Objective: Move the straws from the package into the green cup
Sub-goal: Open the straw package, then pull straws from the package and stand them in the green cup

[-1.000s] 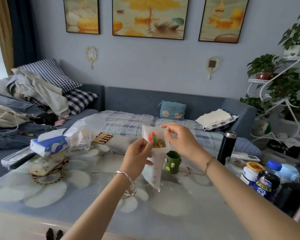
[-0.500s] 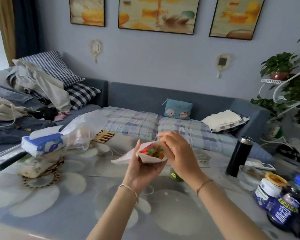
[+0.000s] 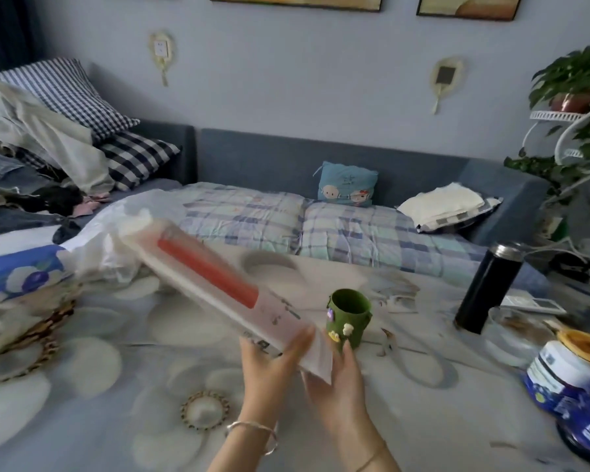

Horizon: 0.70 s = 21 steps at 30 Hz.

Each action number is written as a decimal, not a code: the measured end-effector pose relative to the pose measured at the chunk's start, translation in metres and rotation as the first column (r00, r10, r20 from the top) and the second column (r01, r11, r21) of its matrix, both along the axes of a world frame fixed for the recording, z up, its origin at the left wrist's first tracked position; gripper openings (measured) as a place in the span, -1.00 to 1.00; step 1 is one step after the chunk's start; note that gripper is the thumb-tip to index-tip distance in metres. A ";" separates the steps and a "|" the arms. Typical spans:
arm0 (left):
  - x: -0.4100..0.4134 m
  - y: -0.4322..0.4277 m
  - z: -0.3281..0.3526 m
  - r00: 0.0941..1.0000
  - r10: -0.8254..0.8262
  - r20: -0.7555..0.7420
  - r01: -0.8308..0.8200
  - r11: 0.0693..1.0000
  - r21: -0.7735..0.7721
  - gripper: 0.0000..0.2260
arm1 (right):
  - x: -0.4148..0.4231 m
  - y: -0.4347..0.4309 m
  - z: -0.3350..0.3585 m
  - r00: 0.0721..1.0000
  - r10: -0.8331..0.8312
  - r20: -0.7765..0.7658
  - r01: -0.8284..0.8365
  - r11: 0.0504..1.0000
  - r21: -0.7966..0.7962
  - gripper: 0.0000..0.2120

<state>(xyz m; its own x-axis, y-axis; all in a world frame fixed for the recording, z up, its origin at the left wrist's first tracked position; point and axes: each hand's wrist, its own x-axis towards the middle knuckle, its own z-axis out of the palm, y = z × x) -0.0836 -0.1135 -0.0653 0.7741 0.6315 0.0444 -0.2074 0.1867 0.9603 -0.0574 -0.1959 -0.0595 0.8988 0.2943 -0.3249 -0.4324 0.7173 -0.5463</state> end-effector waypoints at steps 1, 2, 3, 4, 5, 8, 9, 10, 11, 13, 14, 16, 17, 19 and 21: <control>0.002 -0.001 -0.002 1.000 -0.011 0.005 0.010 0.998 0.056 -0.39 | 0.002 0.000 0.000 1.000 0.000 -0.008 0.000 1.000 0.031 -0.54; 0.003 -0.003 -0.002 1.000 -0.018 0.013 0.017 0.996 0.086 -0.39 | 0.004 0.000 0.000 1.000 0.003 0.005 -0.004 0.999 0.052 -0.56; 0.003 -0.005 -0.001 0.999 -0.028 0.024 0.025 0.995 0.092 -0.41 | 0.008 -0.001 -0.003 1.000 0.015 0.004 -0.015 0.995 0.095 -0.58; 0.002 -0.007 0.001 0.999 -0.037 0.029 0.034 0.996 0.087 -0.45 | 0.008 0.001 0.001 1.000 0.024 0.018 -0.026 0.994 0.104 -0.59; 0.002 -0.010 0.005 0.998 -0.054 0.045 0.050 0.996 0.074 -0.51 | 0.007 0.000 0.001 0.998 0.035 0.047 -0.039 0.995 0.091 -0.60; 0.001 -0.012 0.008 0.997 -0.040 0.063 0.044 0.996 -0.073 -0.66 | 0.005 0.000 0.002 0.994 0.046 0.103 -0.047 0.999 0.016 -0.65; 0.002 -0.010 0.007 0.997 -0.033 0.070 0.043 0.989 -0.142 -0.65 | 0.007 0.001 -0.002 0.993 0.015 0.118 -0.006 0.997 -0.071 -0.71; 0.003 -0.007 0.008 0.997 -0.022 0.075 0.037 0.978 -0.206 -0.61 | 0.007 0.001 -0.003 0.987 -0.023 0.162 0.056 0.977 -0.204 -0.76; 0.003 -0.006 0.007 0.997 -0.018 0.079 0.038 0.964 -0.263 -0.59 | 0.008 0.001 -0.005 0.970 -0.044 0.238 0.126 0.932 -0.341 -0.78; 0.003 -0.004 0.005 0.997 -0.032 0.066 0.054 0.929 -0.365 -0.63 | 0.006 -0.002 -0.003 0.911 -0.037 0.410 0.260 0.825 -0.503 -0.80; 0.003 -0.003 0.005 0.996 -0.049 0.072 0.074 0.911 -0.405 -0.66 | 0.004 -0.003 -0.001 0.883 -0.019 0.469 0.298 0.795 -0.528 -0.81; 0.004 -0.001 0.003 0.993 -0.070 0.094 0.106 0.884 -0.455 -0.60 | 0.005 -0.006 0.000 0.836 0.037 0.547 0.339 0.750 -0.568 -0.84; 0.004 0.000 0.001 0.992 -0.074 0.103 0.114 0.879 -0.463 -0.55 | 0.007 -0.007 -0.001 0.812 0.067 0.580 0.355 0.733 -0.581 -0.86; 0.005 0.003 0.000 0.992 -0.070 0.106 0.112 0.871 -0.478 -0.47 | 0.009 -0.009 -0.002 0.773 0.120 0.623 0.364 0.720 -0.591 -0.90; 0.007 0.004 0.002 0.991 -0.065 0.117 0.114 0.863 -0.493 -0.49 | 0.011 -0.013 -0.002 0.747 0.140 0.650 0.379 0.714 -0.589 -0.92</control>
